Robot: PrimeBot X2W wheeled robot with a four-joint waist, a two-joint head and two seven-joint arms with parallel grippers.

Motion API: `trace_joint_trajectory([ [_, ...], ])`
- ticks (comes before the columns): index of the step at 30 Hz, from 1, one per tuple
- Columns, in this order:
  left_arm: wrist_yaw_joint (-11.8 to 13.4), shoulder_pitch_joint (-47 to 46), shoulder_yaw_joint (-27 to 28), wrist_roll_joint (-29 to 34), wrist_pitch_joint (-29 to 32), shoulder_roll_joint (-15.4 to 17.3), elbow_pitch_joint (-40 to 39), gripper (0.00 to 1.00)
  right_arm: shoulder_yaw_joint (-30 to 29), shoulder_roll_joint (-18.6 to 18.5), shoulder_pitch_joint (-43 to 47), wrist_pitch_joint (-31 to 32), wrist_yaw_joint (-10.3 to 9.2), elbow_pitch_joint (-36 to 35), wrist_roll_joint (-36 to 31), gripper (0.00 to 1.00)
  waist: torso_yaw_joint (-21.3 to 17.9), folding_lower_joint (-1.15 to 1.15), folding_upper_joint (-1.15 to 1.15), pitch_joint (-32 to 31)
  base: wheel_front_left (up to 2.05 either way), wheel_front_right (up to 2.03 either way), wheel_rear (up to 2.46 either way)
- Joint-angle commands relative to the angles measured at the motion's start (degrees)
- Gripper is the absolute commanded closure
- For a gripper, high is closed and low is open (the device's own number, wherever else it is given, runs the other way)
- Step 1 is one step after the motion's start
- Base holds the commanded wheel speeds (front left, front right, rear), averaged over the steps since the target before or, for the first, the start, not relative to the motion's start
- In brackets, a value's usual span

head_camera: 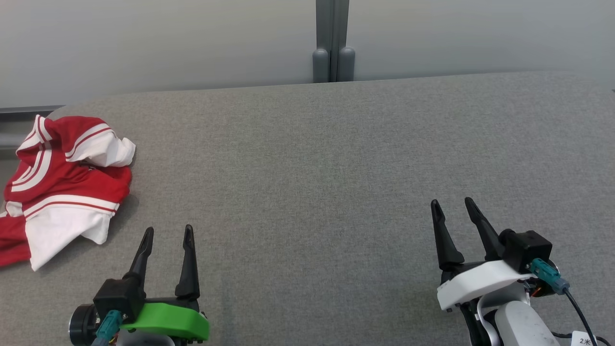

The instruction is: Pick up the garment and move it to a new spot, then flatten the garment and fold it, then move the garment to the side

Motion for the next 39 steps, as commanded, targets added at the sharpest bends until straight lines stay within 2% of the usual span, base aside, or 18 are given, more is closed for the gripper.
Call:
trace_joint_trajectory([
  [1, 0.1, 0.5, 0.0, -0.3, -0.2, 0.1, -0.2, 0.00, 0.0, -0.2, -0.7, -0.2, 0.00, -0.1, 0.1, 0.00, 0.0, 0.00, 0.00, 0.1, 0.00, 0.00, 0.00],
  [7, 0.1, -0.1, -0.1, -0.5, -0.2, 0.1, 0.1, 0.00, -0.4, -0.2, -0.5, -0.2, 0.00, -0.3, 0.2, 0.00, 0.4, 0.00, 0.00, 0.2, 0.00, 0.00, 0.00],
  [11, 0.3, -0.7, -0.7, -0.9, -0.2, 0.1, 0.3, 0.00, -0.8, -0.2, 0.5, -0.2, 0.00, -0.5, -0.4, 0.00, 2.6, 0.00, 0.00, -0.1, 0.00, 0.00, 0.00],
  [20, 1.2, 0.3, 0.0, -0.9, -0.1, 0.1, 0.7, 0.00, -0.3, -0.2, 1.1, -0.2, 0.00, -0.5, -0.7, 0.00, 13.2, 0.00, 0.00, -1.1, 0.00, 0.00, 0.00],
  [31, 1.0, 2.5, 1.6, 0.0, -0.1, 0.1, 0.8, 0.00, 1.1, -0.2, 2.3, -0.2, 0.00, -0.6, -0.2, 0.00, 26.4, 0.00, 0.00, -3.0, 0.00, 0.00, 0.00],
  [33, 0.9, 2.9, 2.1, 0.1, -0.1, 0.1, 0.7, 0.00, 1.5, -0.2, 2.3, -0.2, 0.00, -0.7, -0.2, 0.00, 28.0, 0.00, 0.00, -3.2, 0.00, 0.00, 0.00],
  [39, 2.2, 4.6, 4.2, -0.6, -0.1, 0.1, -2.1, 0.00, 4.4, -0.2, -0.5, -0.2, -0.01, 0.1, -0.5, 0.00, 29.2, 0.00, 0.00, -1.5, 0.00, 0.00, 0.00],
])
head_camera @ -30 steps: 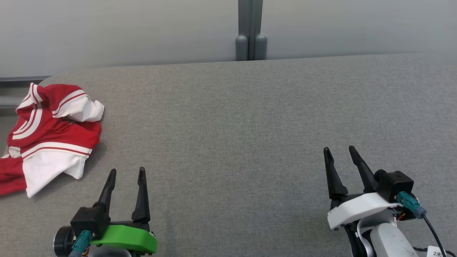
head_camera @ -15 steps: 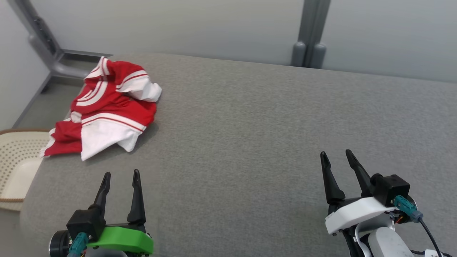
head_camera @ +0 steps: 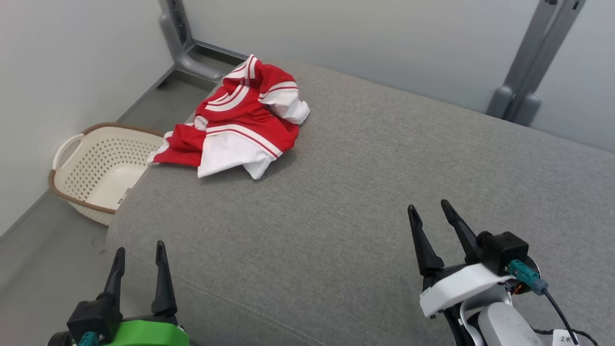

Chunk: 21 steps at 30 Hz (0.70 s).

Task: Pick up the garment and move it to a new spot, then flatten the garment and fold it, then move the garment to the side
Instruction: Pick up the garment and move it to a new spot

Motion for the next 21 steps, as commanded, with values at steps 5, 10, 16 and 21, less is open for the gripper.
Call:
trace_joint_trajectory([
  [5, 0.7, 1.6, 1.0, -0.4, 0.0, 0.1, -1.7, 0.00, 1.7, -0.3, -1.9, -0.2, -0.04, 1.0, 0.3, 0.00, 2.3, 0.00, 0.00, 1.5, 0.00, 0.00, 0.00],
  [10, 0.8, 1.8, 0.7, -0.7, 0.0, 0.1, -2.0, 0.00, 1.6, -0.2, -2.5, -0.2, -0.03, 1.5, 0.2, 0.00, 2.4, 0.00, 0.00, 1.9, 0.00, 0.00, 0.00],
  [16, 0.6, 0.9, 0.3, -0.8, 0.0, 0.1, -1.4, 0.00, 0.8, -0.2, -2.3, -0.2, -0.03, 1.5, -0.1, 0.00, 2.3, 0.00, 0.00, 2.1, 0.00, 0.00, 0.00],
  [21, -1.3, -4.6, -0.5, -0.9, 0.0, 0.3, 1.8, 0.00, 0.0, -0.2, -2.1, -0.2, -0.03, 1.1, -0.8, 0.00, 2.2, 0.00, 0.00, 3.0, 0.00, 0.00, 0.00],
])
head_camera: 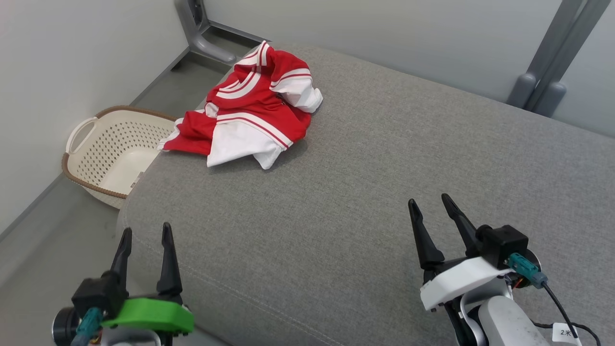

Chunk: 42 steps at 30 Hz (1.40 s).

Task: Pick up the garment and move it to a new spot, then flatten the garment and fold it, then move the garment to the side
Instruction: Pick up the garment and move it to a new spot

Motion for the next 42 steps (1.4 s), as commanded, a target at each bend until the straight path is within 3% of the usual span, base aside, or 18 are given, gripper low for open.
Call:
trace_joint_trajectory([
  [1, -0.7, -3.3, -0.3, -0.4, 0.1, 0.4, 2.0, 0.00, -0.4, -0.3, -0.1, -0.2, -0.02, -0.3, -0.6, 0.00, -0.1, 0.00, 0.00, 0.5, 0.00, 0.00, 0.00],
  [5, -2.2, -13.4, -0.7, -3.1, 2.4, 0.8, 9.2, 0.00, -1.6, -0.3, 0.2, -0.2, -0.02, -0.9, -2.1, 0.00, -0.5, 0.00, 0.00, 2.2, 0.00, 0.00, 0.00],
  [16, -4.0, -39.9, 3.7, -15.8, 9.6, 3.2, 27.4, 0.00, -1.3, -0.3, -4.2, 4.6, -0.03, -7.4, -9.1, 0.00, -11.9, 0.00, 0.00, 15.7, 0.00, 0.00, 0.00],
  [24, -4.3, -50.7, 5.2, -22.4, 15.4, 7.6, 35.7, 0.00, -1.7, -0.2, -2.9, 7.6, -0.03, -13.5, -12.1, 0.00, -18.9, 0.00, 0.00, 23.1, 0.00, 0.00, 0.00],
  [32, -4.3, -54.4, 3.9, -23.2, 17.4, 11.1, 40.4, 0.00, -1.5, -0.2, -2.0, 7.4, -0.03, -17.4, -11.6, 0.00, -23.1, 0.00, 0.00, 27.2, 0.00, 0.00, 0.00],
  [35, -3.1, -55.2, 4.5, -23.1, 16.4, 12.5, 42.7, 0.00, -1.1, -0.2, -1.9, 7.3, -0.03, -17.6, -11.3, 0.00, -24.5, 0.00, 0.00, 27.7, 0.00, 0.00, 0.00],
  [40, 1.3, -55.3, 3.7, -20.9, 16.7, 14.0, 46.7, 0.00, -1.5, -0.2, -1.6, 6.9, -0.03, -17.0, -10.6, 0.00, -25.3, 0.00, 0.00, 27.2, 0.00, 0.00, 0.00],
  [41, 2.1, -55.2, 3.3, -20.3, 17.3, 14.2, 47.5, 0.23, -1.5, -0.2, -1.6, 6.8, -0.03, -16.7, -10.3, 0.00, -25.3, 0.00, 0.00, 26.8, 0.00, 0.00, 0.00],
  [42, 2.5, -55.0, 3.0, -20.0, 17.9, 14.5, 48.3, 0.65, -1.4, -0.2, -1.7, 6.9, -0.03, -16.5, -10.2, 0.00, -25.3, 0.00, 0.00, 26.5, 0.00, 0.00, 0.00],
])
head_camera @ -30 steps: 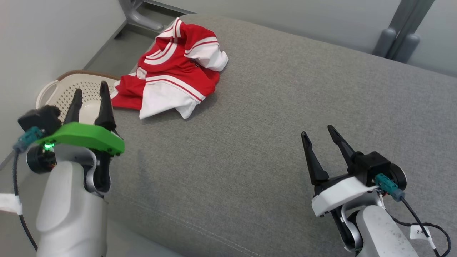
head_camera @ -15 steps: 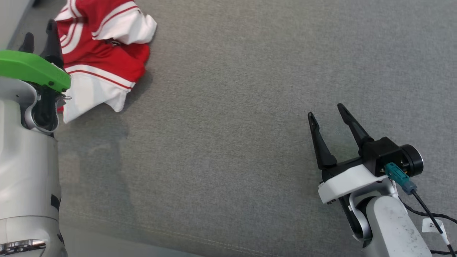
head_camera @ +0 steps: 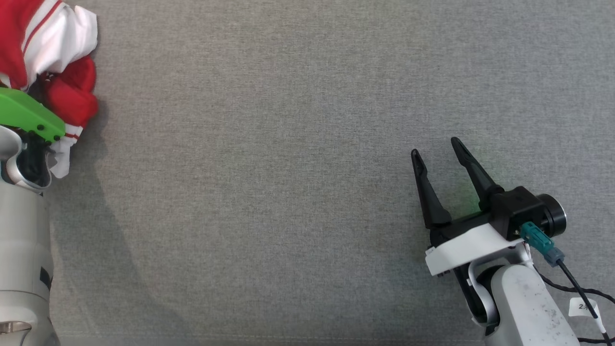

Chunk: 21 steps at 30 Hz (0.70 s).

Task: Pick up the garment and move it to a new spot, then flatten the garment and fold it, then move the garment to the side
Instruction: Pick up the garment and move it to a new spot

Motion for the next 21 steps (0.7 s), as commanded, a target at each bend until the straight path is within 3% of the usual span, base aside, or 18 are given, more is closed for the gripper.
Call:
trace_joint_trajectory([
  [1, 0.8, 0.0, -0.4, 0.9, 1.1, 0.9, 1.3, 1.00, 0.3, -0.1, 0.2, -0.5, -0.04, 0.3, 0.6, 0.00, -1.0, -0.01, 0.00, 0.1, 0.00, 0.00, 0.00],
  [4, 0.5, 1.1, -1.0, 0.8, 1.7, 0.5, 2.3, 1.00, 0.8, -0.1, 0.2, -0.9, -0.04, 1.2, 1.7, 0.00, -0.6, -0.01, 0.00, -1.4, 0.00, 0.00, 0.00],
  [13, -4.2, -2.7, -4.4, 3.1, -5.3, 0.9, -5.7, 1.00, 2.5, -0.1, -0.5, -3.4, -0.04, 5.3, 5.2, 0.00, 1.3, -0.01, 0.00, -10.4, 0.00, 0.00, 0.00],
  [18, -5.7, -5.6, -8.9, 5.5, -1.2, 2.2, -13.8, 1.00, 3.5, -0.1, 0.3, -5.1, -0.04, 8.4, 8.5, 0.00, 0.9, -0.01, 0.00, -16.5, 0.00, 0.00, 0.00],
  [21, -5.7, -7.6, -11.8, 6.3, 2.4, 0.0, -19.3, 1.00, 3.5, -0.1, 1.2, -6.0, -0.04, 10.3, 10.3, 0.00, 0.1, -0.01, 0.00, -20.3, 0.00, 0.00, 0.00],
])
